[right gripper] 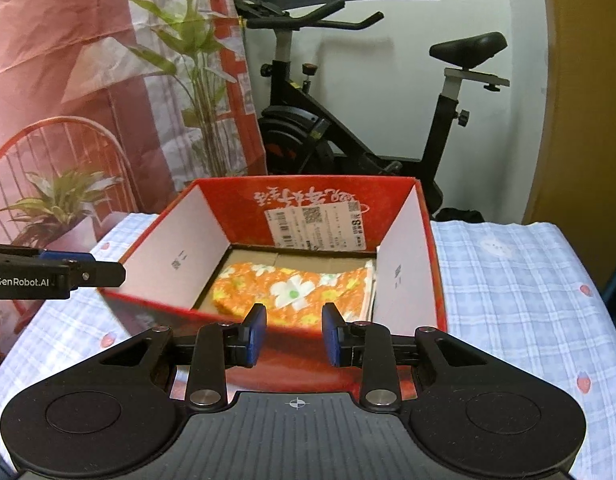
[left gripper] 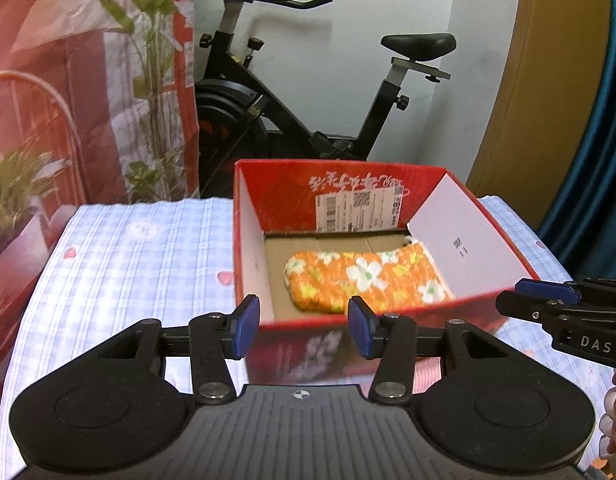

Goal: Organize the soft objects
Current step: 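Move the left tool to the blue cotton-pad bag and close on it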

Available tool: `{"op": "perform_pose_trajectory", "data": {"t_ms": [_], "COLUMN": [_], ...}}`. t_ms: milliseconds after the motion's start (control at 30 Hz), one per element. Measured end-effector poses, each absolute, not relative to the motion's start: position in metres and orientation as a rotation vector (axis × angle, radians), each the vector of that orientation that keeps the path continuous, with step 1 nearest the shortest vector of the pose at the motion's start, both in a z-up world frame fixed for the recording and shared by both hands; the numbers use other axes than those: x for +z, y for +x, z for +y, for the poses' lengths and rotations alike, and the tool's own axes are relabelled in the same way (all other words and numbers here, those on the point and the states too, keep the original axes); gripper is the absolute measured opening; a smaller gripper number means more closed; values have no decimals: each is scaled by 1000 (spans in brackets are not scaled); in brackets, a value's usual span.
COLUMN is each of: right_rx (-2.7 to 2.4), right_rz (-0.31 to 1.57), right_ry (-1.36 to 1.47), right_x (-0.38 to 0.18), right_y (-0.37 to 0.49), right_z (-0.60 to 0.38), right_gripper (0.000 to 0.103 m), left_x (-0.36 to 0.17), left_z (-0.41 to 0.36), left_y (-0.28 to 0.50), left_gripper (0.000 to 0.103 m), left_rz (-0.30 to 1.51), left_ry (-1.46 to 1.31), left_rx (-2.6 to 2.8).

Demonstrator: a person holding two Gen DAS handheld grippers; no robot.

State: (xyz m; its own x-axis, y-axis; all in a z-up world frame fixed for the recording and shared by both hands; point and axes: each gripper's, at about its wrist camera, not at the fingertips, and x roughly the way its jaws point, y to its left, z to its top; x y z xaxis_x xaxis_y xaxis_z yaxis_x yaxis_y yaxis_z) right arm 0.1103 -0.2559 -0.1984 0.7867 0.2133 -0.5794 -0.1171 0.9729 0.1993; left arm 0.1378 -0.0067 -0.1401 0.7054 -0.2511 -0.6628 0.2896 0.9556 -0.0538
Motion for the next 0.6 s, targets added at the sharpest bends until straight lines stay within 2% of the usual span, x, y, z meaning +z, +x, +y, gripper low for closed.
{"op": "perform_pose_trajectory", "data": {"t_ms": [600], "right_rx": [196], "right_rz": [623], "right_ry": [183], "right_x": [-221], "right_y": [33], "right_z": [-233], "right_gripper": [28], "left_x": [-163], "left_z": [12], "left_y": [70], "left_gripper": [51], "left_rz": [732], "left_ry": [-3], "left_rx": [-270]}}
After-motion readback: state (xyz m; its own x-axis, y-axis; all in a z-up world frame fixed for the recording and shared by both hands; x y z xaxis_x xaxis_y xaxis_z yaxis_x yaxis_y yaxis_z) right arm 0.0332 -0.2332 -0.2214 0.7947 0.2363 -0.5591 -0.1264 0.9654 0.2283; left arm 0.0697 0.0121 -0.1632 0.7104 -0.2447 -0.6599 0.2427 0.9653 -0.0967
